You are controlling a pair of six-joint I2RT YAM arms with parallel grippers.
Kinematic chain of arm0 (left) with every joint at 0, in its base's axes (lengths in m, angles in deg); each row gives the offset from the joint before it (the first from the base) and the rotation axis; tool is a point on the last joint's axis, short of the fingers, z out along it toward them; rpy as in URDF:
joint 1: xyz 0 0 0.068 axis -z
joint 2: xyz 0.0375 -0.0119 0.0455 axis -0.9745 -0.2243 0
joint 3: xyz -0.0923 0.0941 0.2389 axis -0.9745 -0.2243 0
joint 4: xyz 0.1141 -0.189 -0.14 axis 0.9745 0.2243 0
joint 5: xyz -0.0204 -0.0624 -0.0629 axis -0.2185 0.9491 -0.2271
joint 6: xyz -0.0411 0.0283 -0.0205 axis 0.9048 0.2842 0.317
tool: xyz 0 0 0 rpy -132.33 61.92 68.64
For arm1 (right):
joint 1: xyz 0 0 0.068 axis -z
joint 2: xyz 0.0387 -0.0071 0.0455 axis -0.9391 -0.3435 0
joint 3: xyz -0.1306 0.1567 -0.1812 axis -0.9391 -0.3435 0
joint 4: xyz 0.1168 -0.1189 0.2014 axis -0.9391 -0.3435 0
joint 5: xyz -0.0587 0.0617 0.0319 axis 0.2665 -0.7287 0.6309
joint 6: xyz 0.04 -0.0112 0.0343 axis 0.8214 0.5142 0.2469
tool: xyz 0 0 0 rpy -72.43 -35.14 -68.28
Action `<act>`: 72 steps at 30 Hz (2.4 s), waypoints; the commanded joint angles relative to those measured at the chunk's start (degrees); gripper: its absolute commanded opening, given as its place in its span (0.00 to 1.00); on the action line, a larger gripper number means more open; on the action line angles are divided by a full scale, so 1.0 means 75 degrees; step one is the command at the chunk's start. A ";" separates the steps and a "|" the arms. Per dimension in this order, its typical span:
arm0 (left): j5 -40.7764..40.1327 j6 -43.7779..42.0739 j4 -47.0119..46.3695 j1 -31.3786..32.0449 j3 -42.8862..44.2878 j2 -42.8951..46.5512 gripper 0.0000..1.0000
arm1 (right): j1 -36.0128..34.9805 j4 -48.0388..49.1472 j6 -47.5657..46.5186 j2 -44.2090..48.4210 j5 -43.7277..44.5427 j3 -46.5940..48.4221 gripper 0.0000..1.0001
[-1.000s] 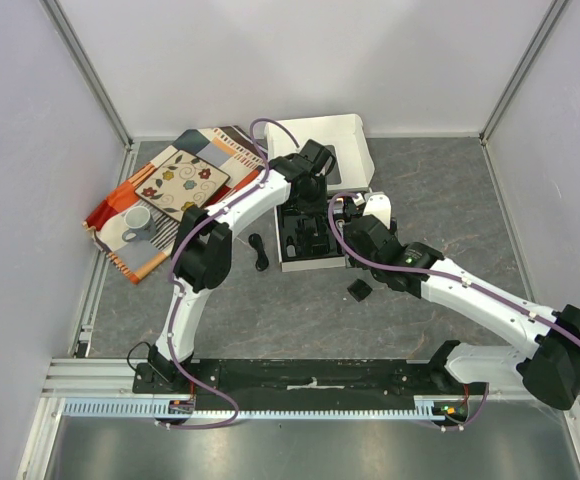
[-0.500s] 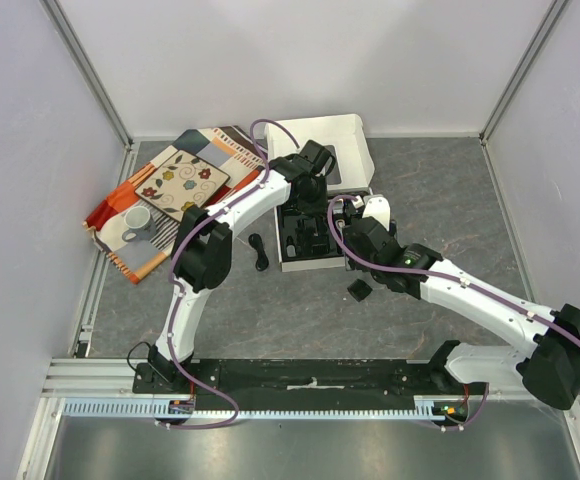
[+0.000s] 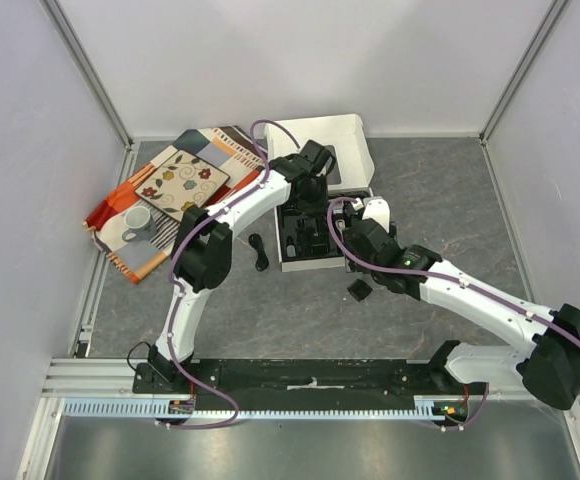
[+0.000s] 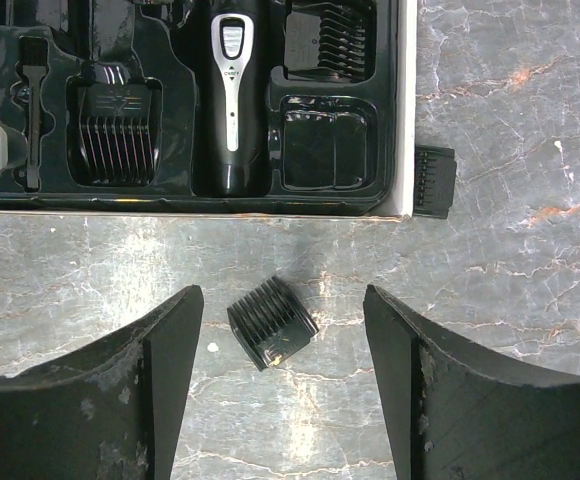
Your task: Sort the hair-cutting tools
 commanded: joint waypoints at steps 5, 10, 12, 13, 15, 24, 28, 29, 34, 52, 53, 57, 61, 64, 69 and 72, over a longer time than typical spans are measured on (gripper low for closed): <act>0.0014 0.0241 -0.0182 -0.0016 0.0213 -0.0194 0.20 | -0.0031 0.0250 0.0143 0.0143 -0.0050 -0.0103 0.74; 0.0002 0.0241 -0.0182 -0.0039 0.0213 -0.0194 0.21 | -0.0019 0.0273 0.0143 0.0131 -0.0074 -0.0103 0.74; 0.0013 0.0241 -0.0194 -0.0039 0.0225 -0.0194 0.22 | -0.0031 0.0250 0.0143 0.0143 -0.0097 -0.0103 0.74; 0.0002 0.0241 -0.0182 -0.0051 0.0225 -0.0206 0.22 | -0.0020 0.0273 0.0131 0.0143 -0.0109 -0.0103 0.74; -0.0010 0.0230 -0.0182 -0.0051 0.0213 -0.0194 0.24 | -0.0019 0.0273 0.0131 0.0143 -0.0109 -0.0115 0.74; 0.0060 0.0194 -0.0194 -0.0063 0.0283 -0.0171 0.29 | -0.0031 0.0331 0.0143 0.0096 -0.0167 -0.0150 0.75; 0.0095 0.0159 -0.0229 -0.0063 0.0295 -0.0159 0.33 | -0.0020 0.0343 0.0143 0.0108 -0.0226 -0.0162 0.75; 0.0072 0.0159 -0.0229 -0.0063 0.0295 -0.0148 0.33 | -0.0031 0.0343 0.0143 0.0119 -0.0238 -0.0173 0.75; 0.0072 0.0148 -0.0229 -0.0086 0.0342 -0.0136 0.34 | -0.0020 0.0355 0.0143 0.0143 -0.0238 -0.0197 0.76; -0.0608 -0.0274 -0.0065 -0.0192 -0.0700 0.1843 0.17 | 0.0027 0.0577 -0.0419 -0.0840 -0.0015 0.1115 0.75; -0.0874 -0.0309 -0.0053 -0.0203 -0.0828 0.2204 0.10 | 0.0097 0.0589 -0.0443 -0.0946 -0.0050 0.1220 0.70; -0.1158 -0.0415 -0.0192 -0.0203 -0.1962 0.3155 0.02 | 0.0250 0.0741 -0.0549 -0.1473 -0.0120 0.1805 0.37; -0.1217 -0.0322 -0.0685 -0.0203 -0.3405 0.4374 0.02 | 0.0425 0.1011 -0.0619 -0.2269 -0.0308 0.2193 0.00; -0.1100 -0.0204 -0.1095 -0.0215 -0.4565 0.5323 0.02 | 0.0519 0.1210 -0.0771 -0.2890 -0.0413 0.2509 0.00; -0.1006 -0.0122 -0.1553 -0.0203 -0.6275 0.6892 0.02 | 0.0695 0.1725 -0.1017 -0.3745 -0.0624 0.2954 0.00; -0.0878 -0.0122 -0.1716 -0.0203 -0.6955 0.7433 0.02 | 0.0812 0.1854 -0.1134 -0.4156 -0.0578 0.3282 0.00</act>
